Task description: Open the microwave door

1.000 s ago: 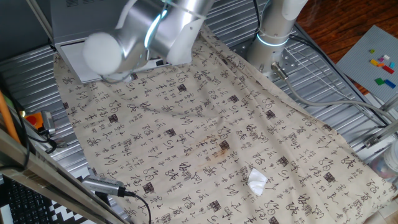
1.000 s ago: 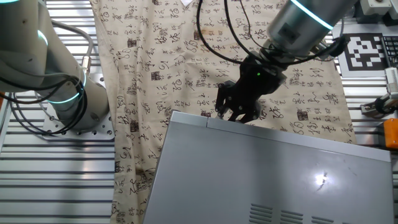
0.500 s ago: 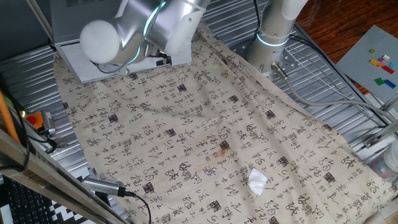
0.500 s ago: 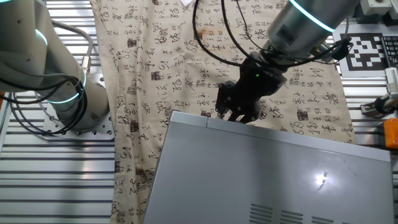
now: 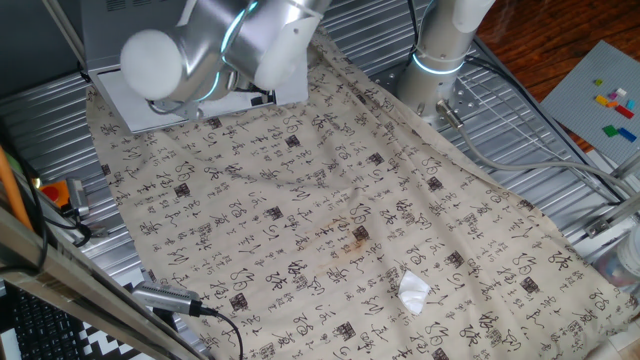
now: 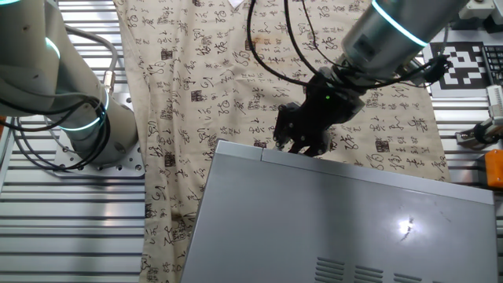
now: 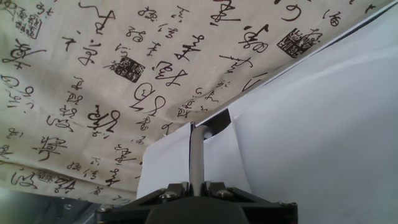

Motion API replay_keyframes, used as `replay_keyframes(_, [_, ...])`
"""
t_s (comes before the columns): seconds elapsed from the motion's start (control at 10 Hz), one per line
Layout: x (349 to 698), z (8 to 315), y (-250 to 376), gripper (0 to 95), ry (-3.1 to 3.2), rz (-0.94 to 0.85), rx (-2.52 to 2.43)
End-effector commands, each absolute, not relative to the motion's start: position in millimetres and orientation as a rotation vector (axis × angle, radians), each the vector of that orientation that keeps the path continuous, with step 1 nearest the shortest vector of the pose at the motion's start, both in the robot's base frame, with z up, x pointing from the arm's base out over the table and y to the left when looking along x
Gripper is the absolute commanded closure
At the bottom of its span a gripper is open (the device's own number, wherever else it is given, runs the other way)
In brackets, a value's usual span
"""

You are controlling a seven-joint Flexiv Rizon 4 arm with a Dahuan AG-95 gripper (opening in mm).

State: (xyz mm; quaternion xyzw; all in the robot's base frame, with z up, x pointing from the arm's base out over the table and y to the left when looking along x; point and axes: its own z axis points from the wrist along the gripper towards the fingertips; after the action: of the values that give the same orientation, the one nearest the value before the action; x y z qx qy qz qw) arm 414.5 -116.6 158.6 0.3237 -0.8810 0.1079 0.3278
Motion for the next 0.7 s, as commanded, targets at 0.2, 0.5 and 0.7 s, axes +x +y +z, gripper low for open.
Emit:
replay_keyframes(0.2, [414.3, 159.3, -116.6, 95.0, -2.252, 0.304, 0.978])
replay_keyframes(0.5, [416.9, 162.7, -115.6, 76.0, -2.228, 0.307, 1.017])
replay_keyframes(0.7, [422.1, 166.7, -113.7, 76.0, -2.225, 0.306, 1.022])
